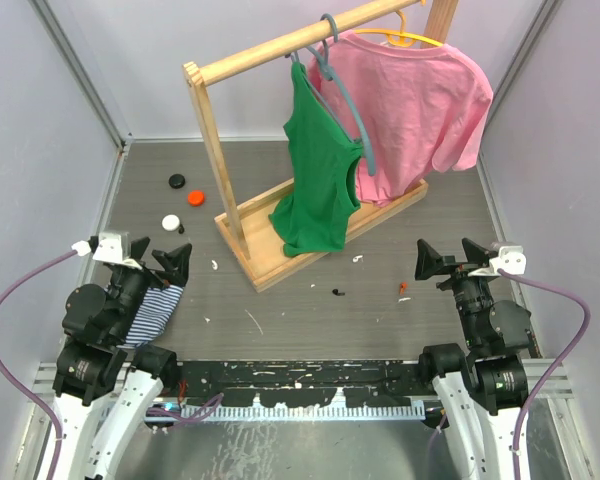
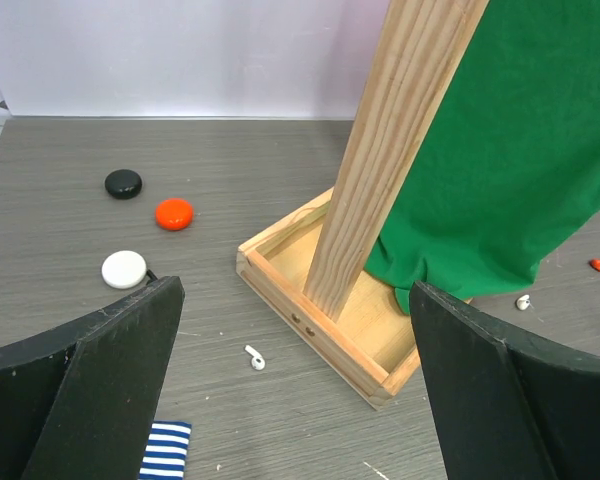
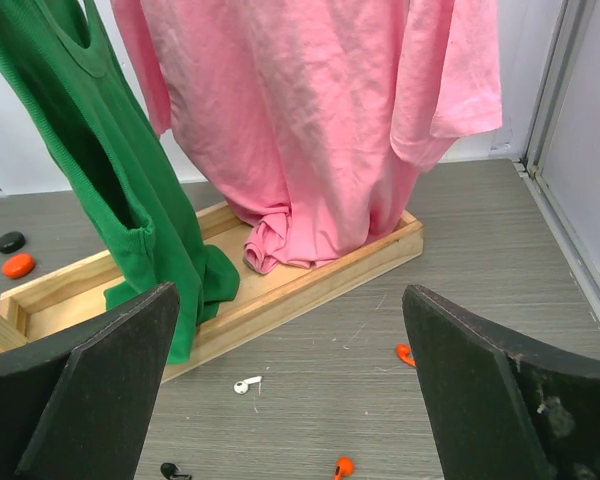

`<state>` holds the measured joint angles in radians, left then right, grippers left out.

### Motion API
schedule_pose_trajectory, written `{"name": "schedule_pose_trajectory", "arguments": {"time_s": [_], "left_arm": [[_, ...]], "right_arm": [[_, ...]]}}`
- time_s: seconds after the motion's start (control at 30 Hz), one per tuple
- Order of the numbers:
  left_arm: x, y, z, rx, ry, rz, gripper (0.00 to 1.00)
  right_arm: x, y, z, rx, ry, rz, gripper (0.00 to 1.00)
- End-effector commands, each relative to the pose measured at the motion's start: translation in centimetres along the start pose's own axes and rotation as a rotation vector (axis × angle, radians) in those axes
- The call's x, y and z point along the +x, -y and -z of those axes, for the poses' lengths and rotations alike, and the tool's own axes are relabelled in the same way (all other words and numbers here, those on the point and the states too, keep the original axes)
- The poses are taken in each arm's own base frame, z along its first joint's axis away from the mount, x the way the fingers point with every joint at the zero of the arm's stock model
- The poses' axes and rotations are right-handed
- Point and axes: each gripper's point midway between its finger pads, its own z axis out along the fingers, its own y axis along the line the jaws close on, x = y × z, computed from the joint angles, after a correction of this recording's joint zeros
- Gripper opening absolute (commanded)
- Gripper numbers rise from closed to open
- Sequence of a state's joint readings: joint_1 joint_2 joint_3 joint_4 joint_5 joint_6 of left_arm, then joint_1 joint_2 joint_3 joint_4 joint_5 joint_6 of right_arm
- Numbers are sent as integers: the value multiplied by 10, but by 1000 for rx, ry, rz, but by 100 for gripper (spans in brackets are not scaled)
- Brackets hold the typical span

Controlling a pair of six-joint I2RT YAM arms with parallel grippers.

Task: Insert the wireless bluetooth earbuds into the charging case
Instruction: Move the distractor to the center of the board.

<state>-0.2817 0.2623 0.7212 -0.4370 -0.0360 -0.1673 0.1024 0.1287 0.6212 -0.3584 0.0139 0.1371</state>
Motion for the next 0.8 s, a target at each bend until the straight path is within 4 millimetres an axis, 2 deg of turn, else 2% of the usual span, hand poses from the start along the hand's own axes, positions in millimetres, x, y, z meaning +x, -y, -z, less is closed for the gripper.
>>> {"name": "schedule_pose_trajectory", "arguments": {"time_s": [0.0,0.23,0.4,0.6,0.77], "left_arm": [[-17,8,-4,37,66,-3,98],[-13,12,-10,51,33,27,98],[-7,26,-12,112,-43,86,98],[20,43,-18,168,-187,210,98],[51,54,-22,197,-340,289,98]], "right_arm": [[-25,-5,1,-21,87,6,100],[-25,-2,1,-7,92,0,100],[-22,-4,1,-16,84,-3,100],[-21,-5,1,-20,84,-4,100],[-19,-5,-1,-25,78,-4,100]]}}
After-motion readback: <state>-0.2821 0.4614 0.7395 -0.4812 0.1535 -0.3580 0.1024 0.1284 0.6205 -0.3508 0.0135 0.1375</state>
